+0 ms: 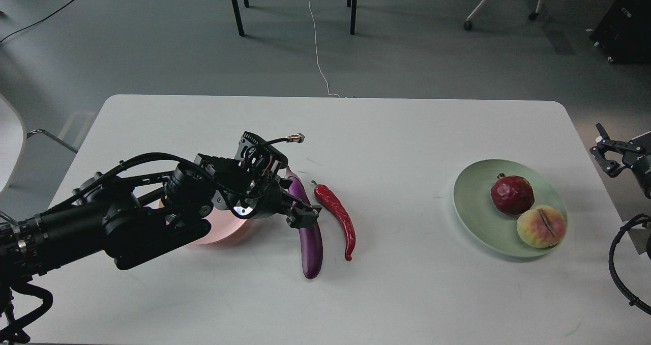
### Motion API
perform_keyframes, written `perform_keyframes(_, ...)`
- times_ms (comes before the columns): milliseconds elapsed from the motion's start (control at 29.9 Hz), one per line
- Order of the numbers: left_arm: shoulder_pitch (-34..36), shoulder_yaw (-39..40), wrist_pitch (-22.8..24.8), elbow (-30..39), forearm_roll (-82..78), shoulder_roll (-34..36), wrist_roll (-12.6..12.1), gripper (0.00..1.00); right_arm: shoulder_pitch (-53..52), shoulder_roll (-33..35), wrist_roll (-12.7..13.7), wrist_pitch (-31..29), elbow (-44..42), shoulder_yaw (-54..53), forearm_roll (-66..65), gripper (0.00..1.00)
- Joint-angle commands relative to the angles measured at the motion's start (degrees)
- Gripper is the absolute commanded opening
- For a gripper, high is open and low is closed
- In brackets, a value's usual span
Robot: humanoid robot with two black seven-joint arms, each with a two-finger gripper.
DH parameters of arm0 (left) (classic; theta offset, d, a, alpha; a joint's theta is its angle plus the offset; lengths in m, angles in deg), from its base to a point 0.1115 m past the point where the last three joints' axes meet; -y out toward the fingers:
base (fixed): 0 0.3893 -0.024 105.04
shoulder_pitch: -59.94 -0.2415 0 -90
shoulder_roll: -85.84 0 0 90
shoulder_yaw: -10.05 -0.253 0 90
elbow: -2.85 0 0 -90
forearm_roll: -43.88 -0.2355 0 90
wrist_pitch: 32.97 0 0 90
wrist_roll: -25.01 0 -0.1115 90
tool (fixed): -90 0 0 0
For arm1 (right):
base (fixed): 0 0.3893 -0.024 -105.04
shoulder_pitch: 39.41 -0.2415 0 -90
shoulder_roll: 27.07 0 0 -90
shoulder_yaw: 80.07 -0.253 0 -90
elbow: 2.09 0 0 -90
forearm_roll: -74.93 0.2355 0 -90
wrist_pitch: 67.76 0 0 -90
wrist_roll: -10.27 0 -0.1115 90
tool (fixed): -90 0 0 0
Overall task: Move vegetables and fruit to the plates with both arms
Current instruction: 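Grasp the purple eggplant with the left gripper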
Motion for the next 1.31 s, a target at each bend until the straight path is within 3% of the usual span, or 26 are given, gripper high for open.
perform_keyframes(0,-0.02,0.01,0.00,-0.99,0.16,-0.24,0.27,0.93,0.17,0.40,-0.03,0.00,-0.08,0.01,-0.06,0.99)
perform_keyframes(1004,-3.80,0.09,0.00,-0.55,2.01,-0.33,-1.49,0.92,0.96,-1.00,0.06,0.00,-0.25,0.27,-0.33,0.99)
perform_keyframes(1138,-3.80,0.01,0.00,-0.47,1.83,-0.33,-1.49,0.79,0.96,-1.09,0.06,0.00,-0.34,0.27,-0.41,0.99)
perform_keyframes(1272,-3.62,0.01,0.00,-0.55,1.74,-0.33,-1.66,0.56,0.96,-1.09,0.06,0.00,-0.52,0.27,-0.41,0.99)
